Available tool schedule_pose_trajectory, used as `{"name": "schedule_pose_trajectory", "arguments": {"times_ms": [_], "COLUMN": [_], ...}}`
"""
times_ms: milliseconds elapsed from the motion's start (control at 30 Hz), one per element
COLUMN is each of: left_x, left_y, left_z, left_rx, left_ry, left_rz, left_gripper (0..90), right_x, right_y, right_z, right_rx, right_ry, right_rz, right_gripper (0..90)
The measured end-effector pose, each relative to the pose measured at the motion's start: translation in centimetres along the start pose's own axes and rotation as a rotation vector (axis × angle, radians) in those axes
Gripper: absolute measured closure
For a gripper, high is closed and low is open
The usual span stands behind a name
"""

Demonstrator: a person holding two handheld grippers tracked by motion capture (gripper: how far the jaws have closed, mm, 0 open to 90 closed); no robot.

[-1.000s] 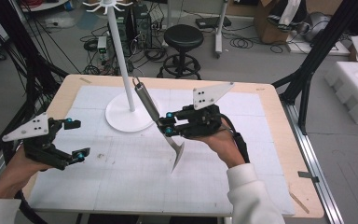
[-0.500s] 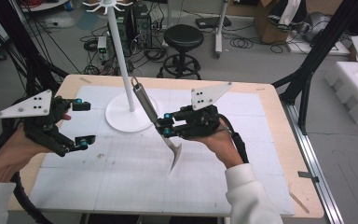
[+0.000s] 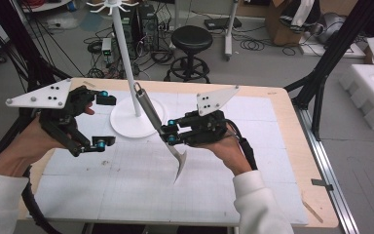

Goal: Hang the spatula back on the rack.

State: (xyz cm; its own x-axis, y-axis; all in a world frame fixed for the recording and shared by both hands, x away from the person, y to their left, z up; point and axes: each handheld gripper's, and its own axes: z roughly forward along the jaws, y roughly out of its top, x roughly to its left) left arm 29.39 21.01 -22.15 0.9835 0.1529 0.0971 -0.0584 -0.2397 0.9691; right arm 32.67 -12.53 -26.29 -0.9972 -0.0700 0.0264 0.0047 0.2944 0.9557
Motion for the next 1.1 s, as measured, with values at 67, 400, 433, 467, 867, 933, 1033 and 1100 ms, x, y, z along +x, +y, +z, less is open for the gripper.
{"name": "schedule_pose_trajectory", "arguments": {"times_ms": [67,400,433,467,867,933,1033,1100], "left_x": [0.0,0.2,0.2,0.2,0.1,0.2,0.3,0.3], "left_y": [0.2,1.5,1.7,1.7,2.5,2.6,2.8,2.8], "left_z": [0.3,2.0,2.1,2.2,3.3,3.4,3.7,3.8], "left_rx": [0.004,-0.015,-0.019,-0.023,-0.027,-0.021,-0.017,-0.024], "left_ry": [-0.004,-0.07,-0.077,-0.083,-0.131,-0.137,-0.15,-0.17], "left_rz": [0.005,0.002,0.006,0.009,0.026,0.032,0.025,0.026], "left_gripper": [1.8,2.9,3.2,4.6,17.4,21.0,23.7,27.5], "right_x": [-0.1,-0.2,-0.2,-0.2,-0.2,-0.3,-0.2,-0.3], "right_y": [0.0,0.0,0.0,0.0,0.1,0.1,0.1,0.2], "right_z": [0.1,0.7,0.7,0.8,1.3,1.5,1.6,1.7], "right_rx": [-0.004,-0.008,-0.007,-0.006,-0.006,-0.012,-0.006,-0.016], "right_ry": [0.0,0.033,0.034,0.038,0.06,0.062,0.072,0.074], "right_rz": [-0.006,-0.009,-0.007,-0.005,-0.008,-0.013,-0.011,-0.027], "right_gripper": [75.7,75.7,75.7,75.7,75.7,75.7,75.7,75.7]}}
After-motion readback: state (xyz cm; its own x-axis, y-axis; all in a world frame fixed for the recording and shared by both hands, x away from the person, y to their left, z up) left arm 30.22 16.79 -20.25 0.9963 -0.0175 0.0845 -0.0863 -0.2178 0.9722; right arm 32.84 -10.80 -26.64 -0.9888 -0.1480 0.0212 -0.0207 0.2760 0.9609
